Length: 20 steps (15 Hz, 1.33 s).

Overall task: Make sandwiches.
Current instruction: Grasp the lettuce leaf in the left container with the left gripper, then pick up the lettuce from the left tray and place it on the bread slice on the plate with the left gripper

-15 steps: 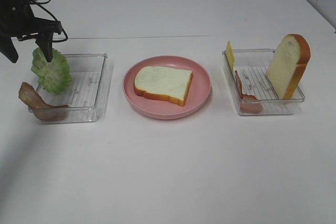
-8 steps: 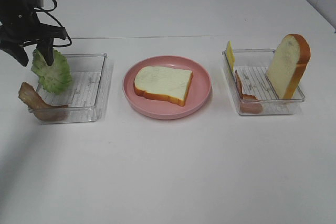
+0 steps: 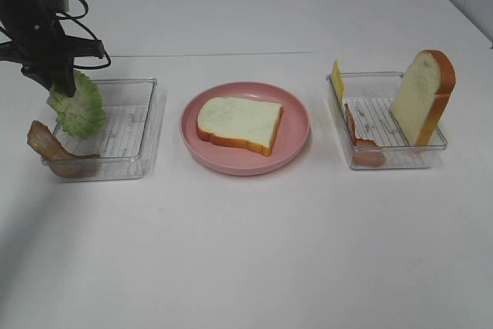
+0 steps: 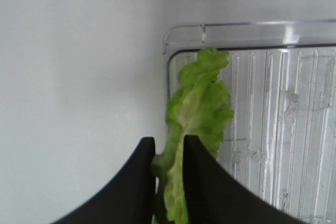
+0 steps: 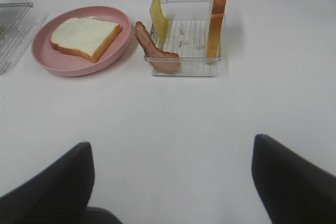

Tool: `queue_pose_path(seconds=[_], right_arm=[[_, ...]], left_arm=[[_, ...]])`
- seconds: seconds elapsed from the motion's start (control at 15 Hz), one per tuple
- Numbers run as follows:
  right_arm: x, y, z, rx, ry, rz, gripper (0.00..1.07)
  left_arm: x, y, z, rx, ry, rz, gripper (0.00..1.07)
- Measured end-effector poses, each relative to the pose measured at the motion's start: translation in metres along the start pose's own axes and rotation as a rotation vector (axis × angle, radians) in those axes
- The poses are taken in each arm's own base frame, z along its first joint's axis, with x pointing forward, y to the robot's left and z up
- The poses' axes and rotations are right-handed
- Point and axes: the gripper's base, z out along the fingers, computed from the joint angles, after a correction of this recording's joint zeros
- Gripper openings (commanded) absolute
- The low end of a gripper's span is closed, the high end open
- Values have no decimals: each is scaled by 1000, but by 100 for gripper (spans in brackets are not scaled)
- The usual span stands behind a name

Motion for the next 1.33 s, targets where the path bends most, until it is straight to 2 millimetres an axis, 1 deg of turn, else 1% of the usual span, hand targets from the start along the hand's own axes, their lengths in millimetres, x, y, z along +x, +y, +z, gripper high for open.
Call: queue_pose_path(seconds=[0.07, 0.13, 0.47, 0.67, 0.73, 0.93, 1.13, 1.2, 1.27, 1.33], right_arm=[[0, 0, 0, 0, 0, 0, 77], [0, 0, 0, 0, 0, 0, 77], [0, 0, 0, 0, 0, 0, 77], [0, 0, 0, 0, 0, 0, 77], [0, 0, 0, 0, 0, 0, 77], [0, 0, 0, 0, 0, 0, 77], [0, 0, 0, 0, 0, 0, 77], [0, 0, 0, 0, 0, 0, 77], [0, 0, 0, 0, 0, 0, 77], [0, 0, 0, 0, 0, 0, 77]], left_arm=[[0, 0, 0, 0, 0, 0, 2], [0, 0, 0, 0, 0, 0, 0], [0, -1, -1, 7, -1, 15, 0], [-1, -6, -22, 58, -39, 8, 0], [-2, -10, -33, 90, -61, 9, 0], [-10, -23, -53, 223, -123, 11, 0], [-12, -40, -60, 413, -138, -9, 0], [-12, -43, -61, 447, -142, -8, 0], [-12, -63, -66, 563, -170, 14, 0], [-11, -74, -67, 597, -181, 31, 0]])
